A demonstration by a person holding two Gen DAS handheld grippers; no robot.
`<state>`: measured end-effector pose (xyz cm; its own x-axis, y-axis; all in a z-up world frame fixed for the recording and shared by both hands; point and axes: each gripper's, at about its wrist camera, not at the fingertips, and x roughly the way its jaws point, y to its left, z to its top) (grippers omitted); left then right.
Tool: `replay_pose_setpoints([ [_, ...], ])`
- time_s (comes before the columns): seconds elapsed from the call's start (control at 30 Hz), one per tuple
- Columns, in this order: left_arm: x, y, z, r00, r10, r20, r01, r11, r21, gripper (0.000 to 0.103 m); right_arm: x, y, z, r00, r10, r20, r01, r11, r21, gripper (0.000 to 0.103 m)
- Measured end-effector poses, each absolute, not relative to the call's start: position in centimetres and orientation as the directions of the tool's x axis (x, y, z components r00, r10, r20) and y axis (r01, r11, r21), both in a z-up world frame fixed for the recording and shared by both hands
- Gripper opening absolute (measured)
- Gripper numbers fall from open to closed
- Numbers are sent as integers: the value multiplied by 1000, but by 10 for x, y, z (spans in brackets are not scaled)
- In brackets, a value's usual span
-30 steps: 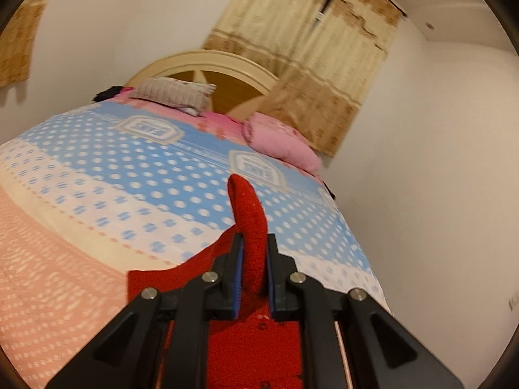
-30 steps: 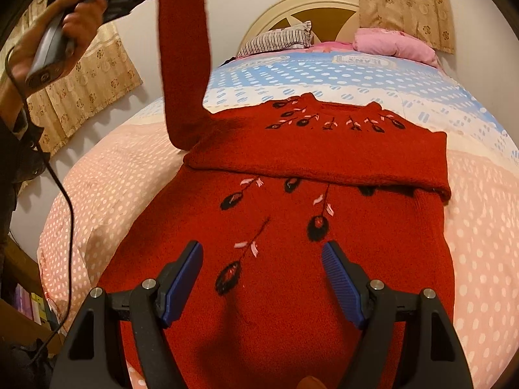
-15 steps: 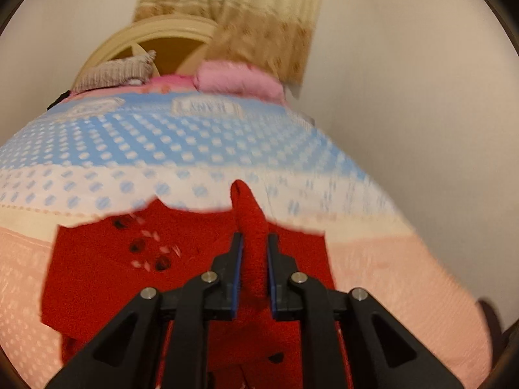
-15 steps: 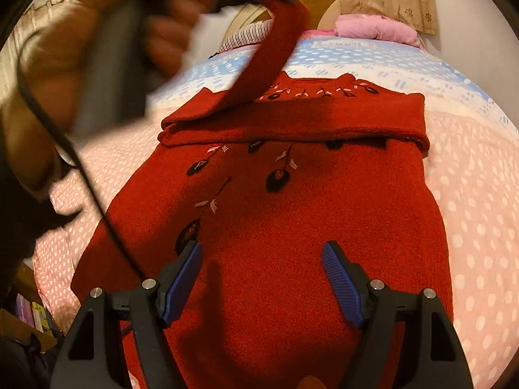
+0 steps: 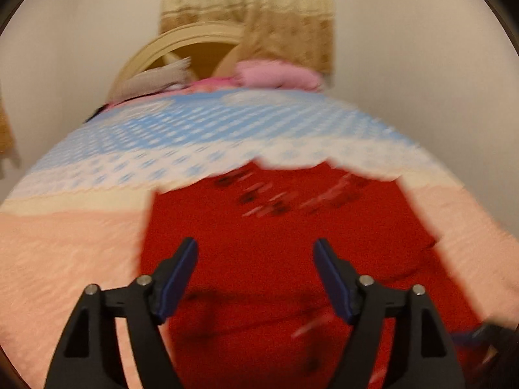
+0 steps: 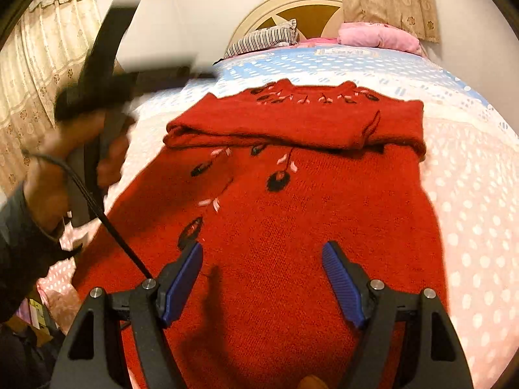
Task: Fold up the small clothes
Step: 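Lay the sleeve over the sweater body and open the left tool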
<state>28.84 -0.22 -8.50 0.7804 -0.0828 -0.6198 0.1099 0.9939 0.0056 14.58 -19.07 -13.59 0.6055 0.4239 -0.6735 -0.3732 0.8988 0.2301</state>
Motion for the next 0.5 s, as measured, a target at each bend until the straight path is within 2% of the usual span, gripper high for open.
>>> replay_pose_setpoints([
  [0.1,288,34,-112,736,25,-677,24,998,63,78,152,-205,-106,636,422,-646,-352,904,245,77],
  [0.2,295,62,-133,681,34,-732,-37,999,12,78,179,-225,-85,625,443,-642,-287,896,339,76],
  [0.23,298,69,-138,667,11,-745,-42,999,-22,78,190,-230,-82,625,443,-643,-269,895,356,74],
  [0.27,300,73,-141,662,-10,-749,-46,997,-54,79,200,-233,-79,623,441,-646,-251,895,369,66],
  [0.33,305,80,-144,653,-32,-757,-64,993,-97,82,229,-238,-83,594,450,-667,-195,885,423,57],
  [0.5,310,87,-150,647,-33,-762,-102,986,-130,86,278,-226,-110,546,361,-756,-95,923,372,50],
])
